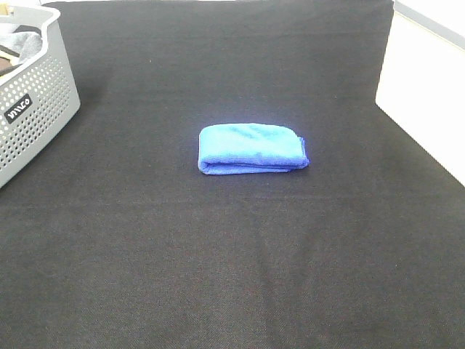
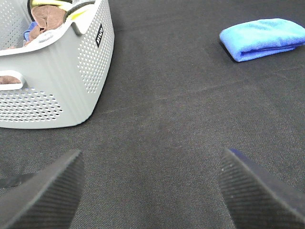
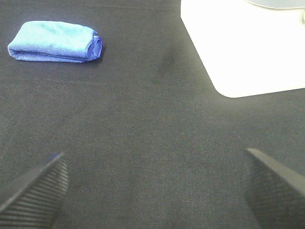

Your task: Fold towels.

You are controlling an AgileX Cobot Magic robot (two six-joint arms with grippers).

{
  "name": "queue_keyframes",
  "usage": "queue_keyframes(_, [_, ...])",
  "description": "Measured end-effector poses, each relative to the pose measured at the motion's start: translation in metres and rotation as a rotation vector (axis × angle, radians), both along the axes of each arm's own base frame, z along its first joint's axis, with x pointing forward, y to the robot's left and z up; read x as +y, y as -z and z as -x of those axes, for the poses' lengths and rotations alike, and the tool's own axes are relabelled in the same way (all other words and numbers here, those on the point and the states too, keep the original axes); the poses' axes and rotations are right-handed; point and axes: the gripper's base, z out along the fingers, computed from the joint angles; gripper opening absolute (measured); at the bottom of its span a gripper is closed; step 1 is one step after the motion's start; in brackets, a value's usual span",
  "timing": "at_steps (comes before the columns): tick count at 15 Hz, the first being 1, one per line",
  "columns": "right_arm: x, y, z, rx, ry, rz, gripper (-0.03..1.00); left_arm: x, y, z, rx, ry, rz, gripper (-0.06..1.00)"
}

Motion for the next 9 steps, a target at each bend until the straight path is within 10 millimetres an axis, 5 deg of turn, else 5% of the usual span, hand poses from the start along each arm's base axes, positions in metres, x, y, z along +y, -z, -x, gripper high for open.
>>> queue_keyframes(9, [0.0000,0.0000,0.0005,-0.003,0.000,0.000,0.92,0.0000,0.0000,0.0003,-0.002,0.000,0.000,0.75])
